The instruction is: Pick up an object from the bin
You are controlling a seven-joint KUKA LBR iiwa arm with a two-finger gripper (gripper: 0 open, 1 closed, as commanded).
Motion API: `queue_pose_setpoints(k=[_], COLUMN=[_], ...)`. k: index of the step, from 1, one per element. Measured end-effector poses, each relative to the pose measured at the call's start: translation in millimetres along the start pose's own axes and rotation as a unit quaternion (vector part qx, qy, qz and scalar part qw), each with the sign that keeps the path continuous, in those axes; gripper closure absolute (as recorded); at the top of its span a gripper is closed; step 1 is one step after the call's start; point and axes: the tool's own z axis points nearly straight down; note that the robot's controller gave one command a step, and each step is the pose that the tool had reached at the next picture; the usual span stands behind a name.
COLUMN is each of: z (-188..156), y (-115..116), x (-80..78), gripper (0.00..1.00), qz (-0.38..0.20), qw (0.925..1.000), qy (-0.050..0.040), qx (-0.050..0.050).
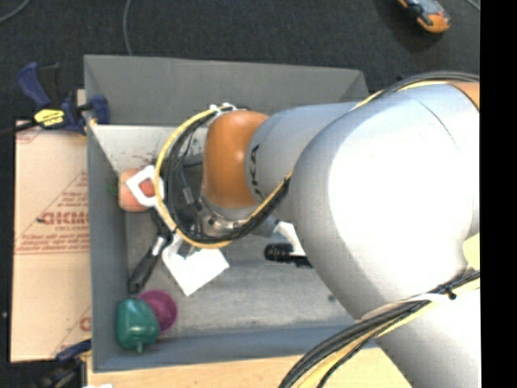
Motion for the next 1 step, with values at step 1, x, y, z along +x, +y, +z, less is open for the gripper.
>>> queue_pose_setpoints(k=[1], z=[-0.1], y=[0.0], x=[0.0], gripper=[1.00], qz=[0.000], qw=[1.0000], qy=[-0.0003], qx=[0.000])
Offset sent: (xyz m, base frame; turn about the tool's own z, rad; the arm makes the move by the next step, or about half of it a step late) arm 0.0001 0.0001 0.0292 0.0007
